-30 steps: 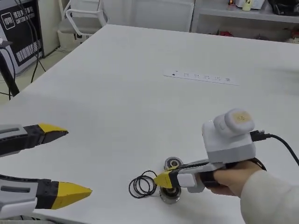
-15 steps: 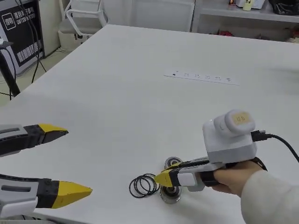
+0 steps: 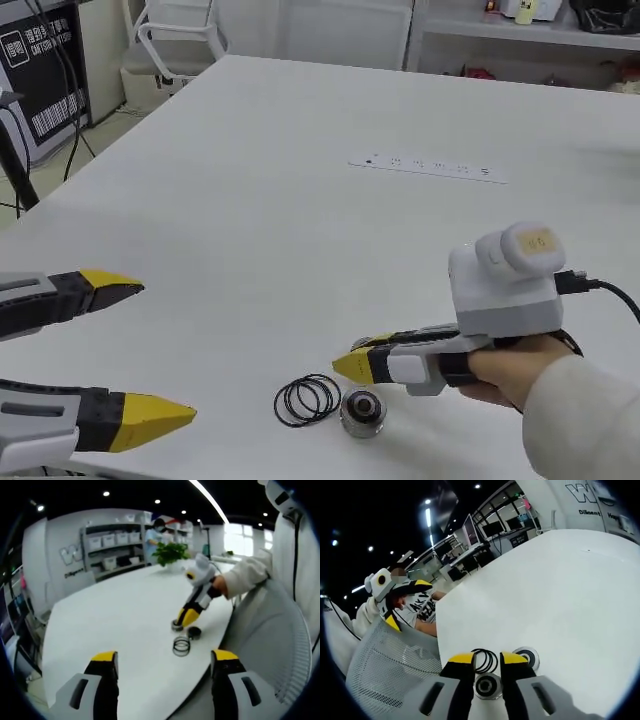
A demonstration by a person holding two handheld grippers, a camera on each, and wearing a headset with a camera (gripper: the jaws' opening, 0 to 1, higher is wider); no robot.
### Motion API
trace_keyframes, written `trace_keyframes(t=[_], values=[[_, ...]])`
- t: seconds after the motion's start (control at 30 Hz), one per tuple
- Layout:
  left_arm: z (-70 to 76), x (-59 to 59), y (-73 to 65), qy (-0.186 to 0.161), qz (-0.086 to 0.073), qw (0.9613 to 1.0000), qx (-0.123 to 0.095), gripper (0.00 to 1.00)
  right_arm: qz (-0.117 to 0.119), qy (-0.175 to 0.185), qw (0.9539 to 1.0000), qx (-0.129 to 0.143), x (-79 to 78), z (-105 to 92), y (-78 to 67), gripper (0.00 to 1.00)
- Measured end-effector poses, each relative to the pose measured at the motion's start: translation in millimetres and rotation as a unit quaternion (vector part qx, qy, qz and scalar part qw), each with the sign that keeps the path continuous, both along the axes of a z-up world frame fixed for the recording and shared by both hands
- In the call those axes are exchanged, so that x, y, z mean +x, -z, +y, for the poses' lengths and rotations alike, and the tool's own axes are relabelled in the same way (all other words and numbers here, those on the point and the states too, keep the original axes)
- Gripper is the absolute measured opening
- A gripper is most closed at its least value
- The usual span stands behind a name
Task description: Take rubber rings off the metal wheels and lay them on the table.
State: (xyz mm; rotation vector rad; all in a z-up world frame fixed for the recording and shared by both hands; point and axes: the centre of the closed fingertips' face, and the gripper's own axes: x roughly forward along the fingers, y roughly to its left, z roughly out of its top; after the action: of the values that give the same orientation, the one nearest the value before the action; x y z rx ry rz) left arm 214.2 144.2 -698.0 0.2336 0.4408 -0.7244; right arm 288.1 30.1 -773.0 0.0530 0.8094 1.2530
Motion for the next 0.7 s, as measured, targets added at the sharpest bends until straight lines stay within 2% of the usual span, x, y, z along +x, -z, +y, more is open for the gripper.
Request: trace_keyframes(t=[0.17,0.3,0.47,0.7], values=[[-0.2,2.5,-1.7,0.002,-0.001,1.0000,-0.002,0.78,0.000,0.013,0.9999,0.010,5.3,-3.9,-5.4,0.18],[-0.8,3.7,-3.8,0.003,-0.003,1.0000,-0.003,0.79,-0.006,0.019,0.9996,0.022,8.0,-6.5,-15.8,0.19],[-1.5,4.3,-5.1,0.003,-0.004,1.0000,-0.003,0.80,-0.018,0.030,0.9988,0.035,14.9,-12.3,-25.5,0.23],[-2.1,4.7,-7.6,0.004,-0.007,1.0000,-0.003,0.81,-0.048,0.044,0.9958,0.064,24.4,-18.2,-51.3,0.28]])
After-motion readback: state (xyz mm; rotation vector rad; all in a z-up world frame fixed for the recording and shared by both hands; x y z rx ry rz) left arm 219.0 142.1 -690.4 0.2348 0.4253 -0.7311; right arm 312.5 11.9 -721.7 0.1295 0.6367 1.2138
